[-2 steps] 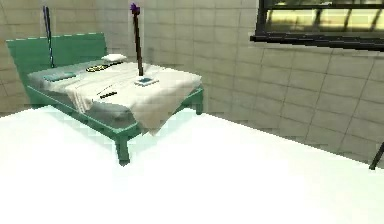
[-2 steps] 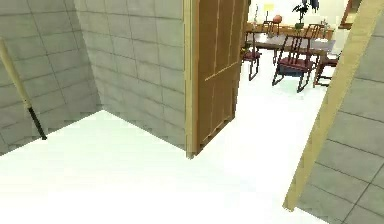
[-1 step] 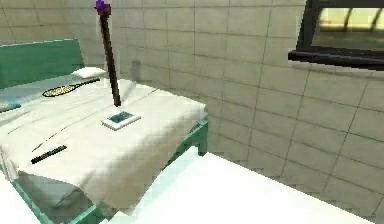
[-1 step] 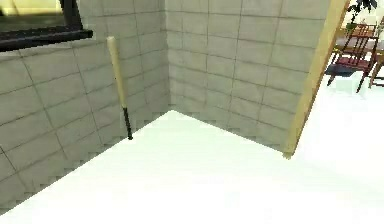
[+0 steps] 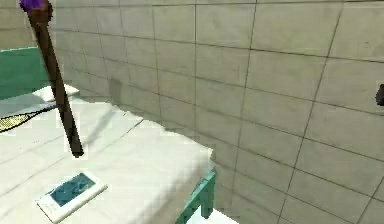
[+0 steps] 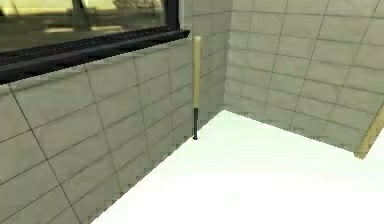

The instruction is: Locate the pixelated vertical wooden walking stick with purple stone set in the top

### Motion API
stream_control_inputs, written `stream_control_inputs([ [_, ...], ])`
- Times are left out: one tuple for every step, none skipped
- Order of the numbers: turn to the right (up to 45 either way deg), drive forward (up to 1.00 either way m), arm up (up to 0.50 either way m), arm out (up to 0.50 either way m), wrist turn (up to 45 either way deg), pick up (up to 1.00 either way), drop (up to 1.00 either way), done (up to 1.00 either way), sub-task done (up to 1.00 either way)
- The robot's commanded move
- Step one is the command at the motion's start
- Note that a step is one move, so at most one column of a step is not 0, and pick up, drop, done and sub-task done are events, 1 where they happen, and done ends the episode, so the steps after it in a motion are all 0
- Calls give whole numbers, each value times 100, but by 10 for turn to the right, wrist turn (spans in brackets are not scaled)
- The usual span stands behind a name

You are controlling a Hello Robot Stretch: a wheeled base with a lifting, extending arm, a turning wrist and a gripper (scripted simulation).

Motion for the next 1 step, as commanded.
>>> stream_control_inputs([
  [-330,0,0,0,0,0,0,0,0],
])
